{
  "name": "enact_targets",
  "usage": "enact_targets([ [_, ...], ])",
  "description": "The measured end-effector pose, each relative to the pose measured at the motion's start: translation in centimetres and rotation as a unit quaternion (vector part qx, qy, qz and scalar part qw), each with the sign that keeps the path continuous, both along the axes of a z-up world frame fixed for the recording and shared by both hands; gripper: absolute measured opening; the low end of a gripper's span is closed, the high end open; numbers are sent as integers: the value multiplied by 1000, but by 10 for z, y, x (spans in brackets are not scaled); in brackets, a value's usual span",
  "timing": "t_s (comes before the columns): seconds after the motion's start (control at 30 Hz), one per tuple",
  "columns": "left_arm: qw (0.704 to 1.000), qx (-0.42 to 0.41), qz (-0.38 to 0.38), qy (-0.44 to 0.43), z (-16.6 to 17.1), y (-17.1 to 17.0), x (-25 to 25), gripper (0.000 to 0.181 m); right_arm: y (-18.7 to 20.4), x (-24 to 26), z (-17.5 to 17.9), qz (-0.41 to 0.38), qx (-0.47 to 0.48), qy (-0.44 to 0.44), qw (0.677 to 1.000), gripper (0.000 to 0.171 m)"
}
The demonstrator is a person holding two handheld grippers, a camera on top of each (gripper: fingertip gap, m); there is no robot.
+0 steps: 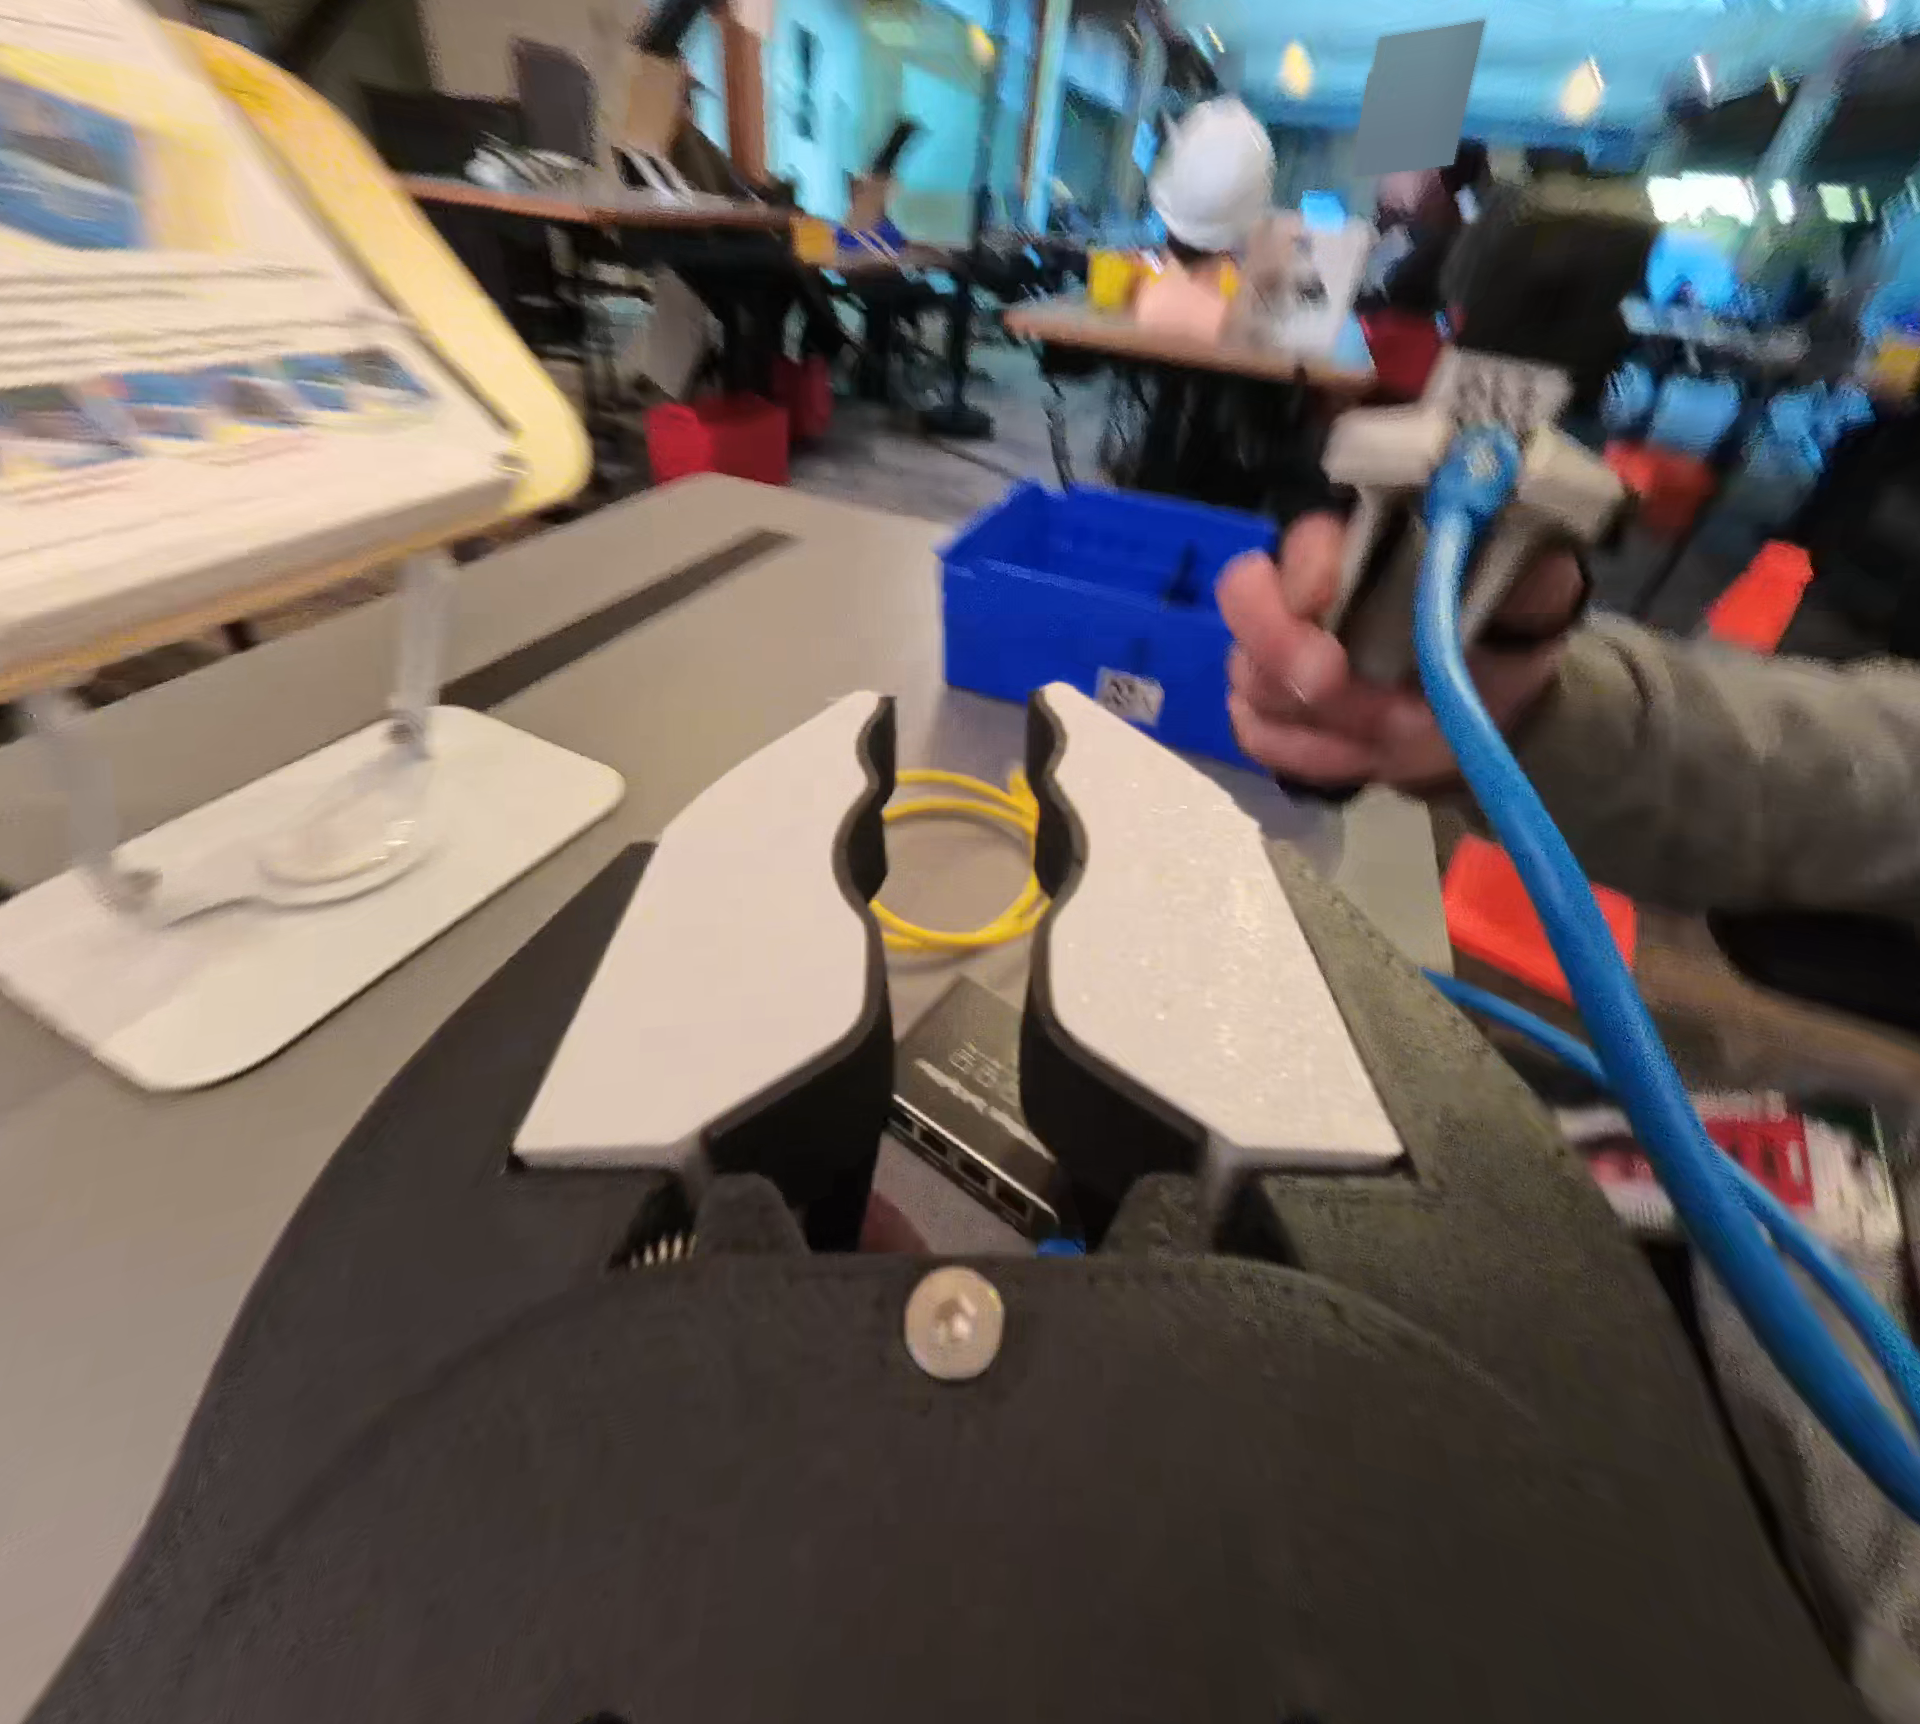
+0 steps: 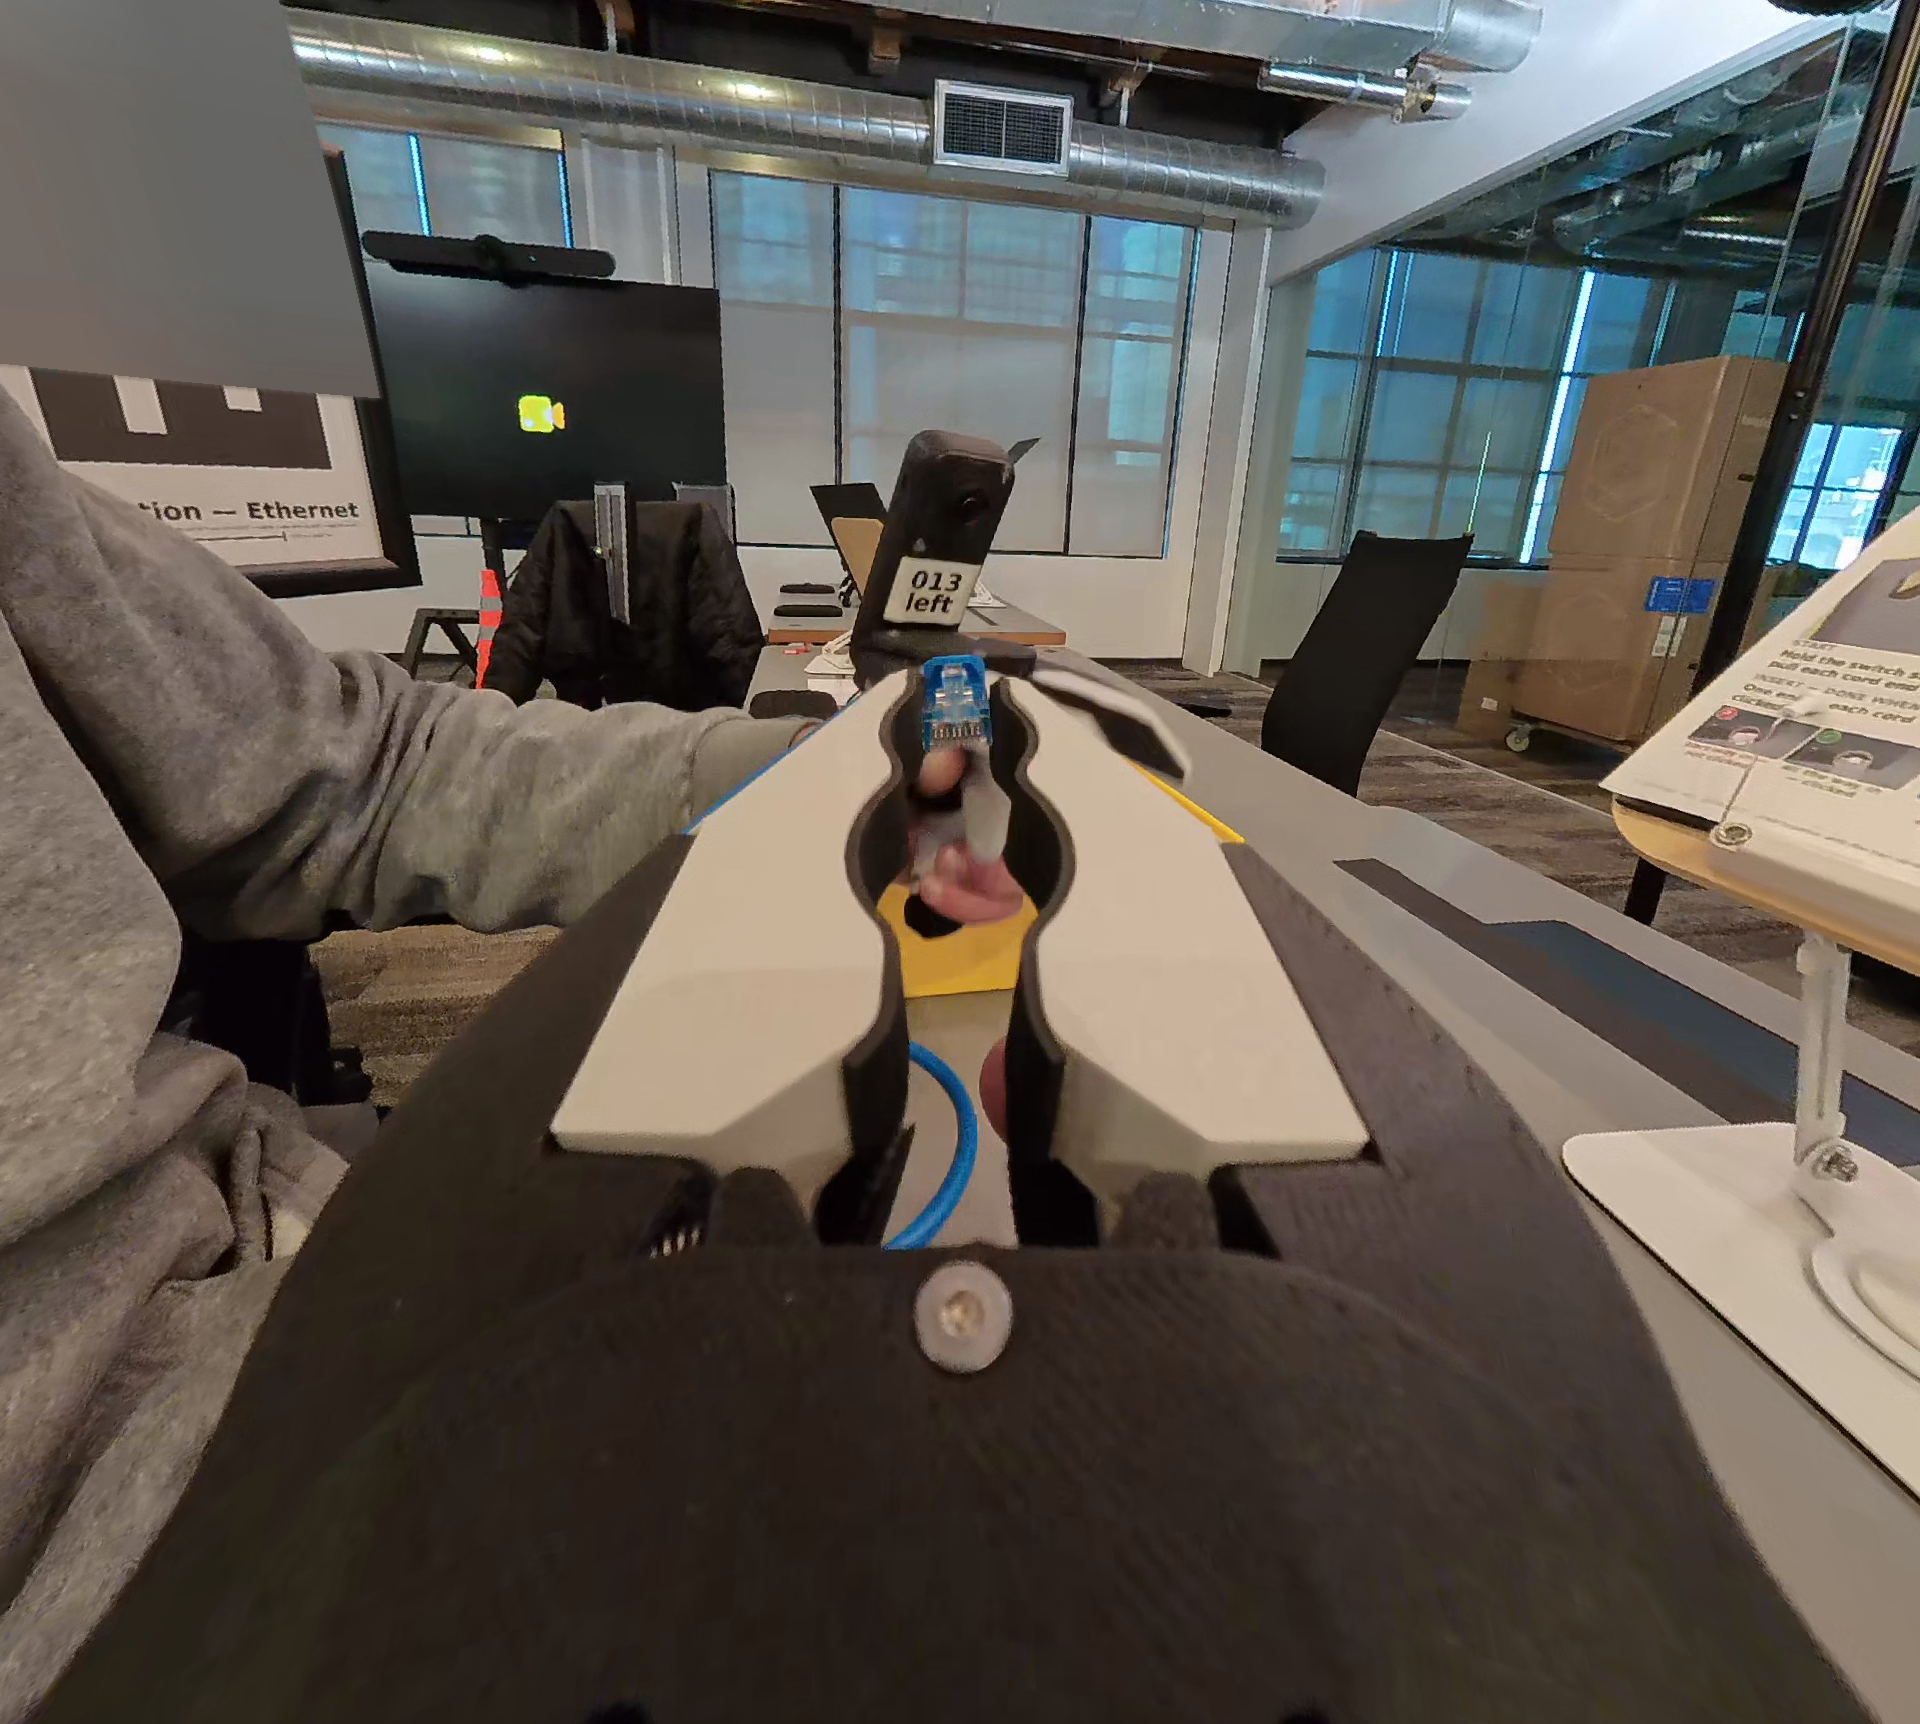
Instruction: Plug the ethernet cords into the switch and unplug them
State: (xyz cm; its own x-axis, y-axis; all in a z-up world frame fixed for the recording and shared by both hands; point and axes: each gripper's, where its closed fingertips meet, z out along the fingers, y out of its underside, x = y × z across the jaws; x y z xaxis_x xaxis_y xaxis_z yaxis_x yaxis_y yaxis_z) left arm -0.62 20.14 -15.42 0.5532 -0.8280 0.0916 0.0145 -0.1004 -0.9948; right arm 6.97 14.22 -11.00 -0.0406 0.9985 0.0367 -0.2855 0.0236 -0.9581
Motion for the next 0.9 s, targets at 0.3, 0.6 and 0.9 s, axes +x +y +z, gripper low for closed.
enact_targets([
  [0.3,992,75,-96,17,-6,-46,72,44,-1,-5,-8,15,-19,-4,1000,9],
  [0.6,990,112,-87,3,17,-57,78,23,-5,-10,-16,34,-23,-25,999,9],
  [0.9,989,101,-109,1,18,-64,80,15,-8,-9,-15,49,-26,-21,998,9],
])
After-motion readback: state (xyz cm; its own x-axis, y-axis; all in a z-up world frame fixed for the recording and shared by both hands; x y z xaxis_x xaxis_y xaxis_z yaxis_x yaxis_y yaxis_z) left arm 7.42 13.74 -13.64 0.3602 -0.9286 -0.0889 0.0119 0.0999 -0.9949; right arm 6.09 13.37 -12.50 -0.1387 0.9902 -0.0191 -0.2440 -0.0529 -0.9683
